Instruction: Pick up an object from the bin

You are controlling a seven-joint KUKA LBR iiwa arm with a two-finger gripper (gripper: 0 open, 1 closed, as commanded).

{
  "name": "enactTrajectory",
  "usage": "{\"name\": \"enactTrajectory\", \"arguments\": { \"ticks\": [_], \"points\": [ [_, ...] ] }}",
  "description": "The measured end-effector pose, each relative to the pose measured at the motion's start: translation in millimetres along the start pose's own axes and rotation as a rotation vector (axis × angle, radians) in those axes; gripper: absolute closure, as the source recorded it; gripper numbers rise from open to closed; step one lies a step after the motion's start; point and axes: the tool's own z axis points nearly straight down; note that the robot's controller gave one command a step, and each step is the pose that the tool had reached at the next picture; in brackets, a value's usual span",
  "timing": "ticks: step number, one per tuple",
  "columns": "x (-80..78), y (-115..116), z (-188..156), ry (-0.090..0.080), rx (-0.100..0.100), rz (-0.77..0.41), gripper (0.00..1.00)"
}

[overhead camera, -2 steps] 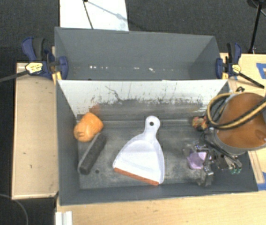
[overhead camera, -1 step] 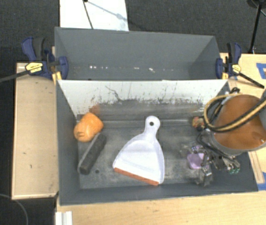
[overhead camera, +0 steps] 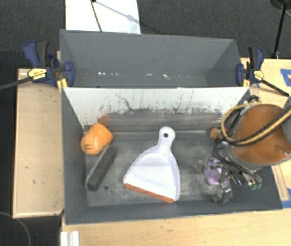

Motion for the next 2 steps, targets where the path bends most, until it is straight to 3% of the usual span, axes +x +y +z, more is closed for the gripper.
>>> {"name": "enactTrajectory", "arguments": {
  "ticks": [2],
  "points": [
    [-3.2, 6.3, 0.2, 0.000, 0.001, -0.081, 0.00]
  ]
}}
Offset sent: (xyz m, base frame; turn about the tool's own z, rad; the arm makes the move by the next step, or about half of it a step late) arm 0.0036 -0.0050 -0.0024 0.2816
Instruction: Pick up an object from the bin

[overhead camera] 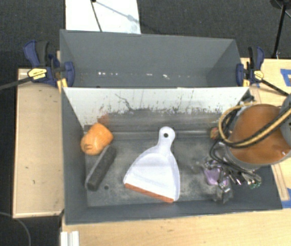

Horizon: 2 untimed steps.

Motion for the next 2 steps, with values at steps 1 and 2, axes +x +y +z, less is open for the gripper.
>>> {"name": "enactTrajectory", "arguments": {
  "ticks": [1, 2],
  "points": [
    [-11.3, -17.6, -8.3, 0.007, -0.004, 0.036, 0.00],
    [-4.7, -76.2, -2.1, 0.005, -0.017, -0.085, 1.00]
  ]
}}
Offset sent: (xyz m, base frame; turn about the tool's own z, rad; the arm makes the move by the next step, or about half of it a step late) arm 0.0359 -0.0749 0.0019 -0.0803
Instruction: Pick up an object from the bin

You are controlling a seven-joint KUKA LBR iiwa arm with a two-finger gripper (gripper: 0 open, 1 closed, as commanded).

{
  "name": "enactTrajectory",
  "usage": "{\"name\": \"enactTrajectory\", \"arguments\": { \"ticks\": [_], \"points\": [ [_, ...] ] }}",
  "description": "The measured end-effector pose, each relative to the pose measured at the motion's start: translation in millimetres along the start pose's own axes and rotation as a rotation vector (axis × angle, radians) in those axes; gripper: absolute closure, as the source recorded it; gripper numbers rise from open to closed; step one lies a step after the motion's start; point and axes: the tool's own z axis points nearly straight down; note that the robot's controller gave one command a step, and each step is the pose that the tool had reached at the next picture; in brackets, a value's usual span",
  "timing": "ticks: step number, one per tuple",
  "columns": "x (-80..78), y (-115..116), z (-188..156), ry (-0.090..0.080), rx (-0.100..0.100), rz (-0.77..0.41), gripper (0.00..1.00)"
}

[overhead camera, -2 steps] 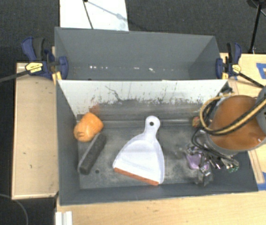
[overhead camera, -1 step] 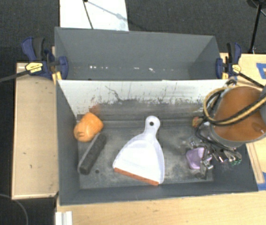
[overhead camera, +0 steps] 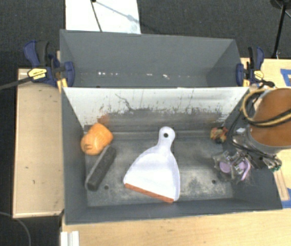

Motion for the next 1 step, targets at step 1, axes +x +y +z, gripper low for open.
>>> {"name": "enactTrajectory", "arguments": {
  "ticks": [1],
  "points": [
    [0.0, 0.0, 0.0, 0.000, 0.000, 0.001, 1.00]
  ]
}}
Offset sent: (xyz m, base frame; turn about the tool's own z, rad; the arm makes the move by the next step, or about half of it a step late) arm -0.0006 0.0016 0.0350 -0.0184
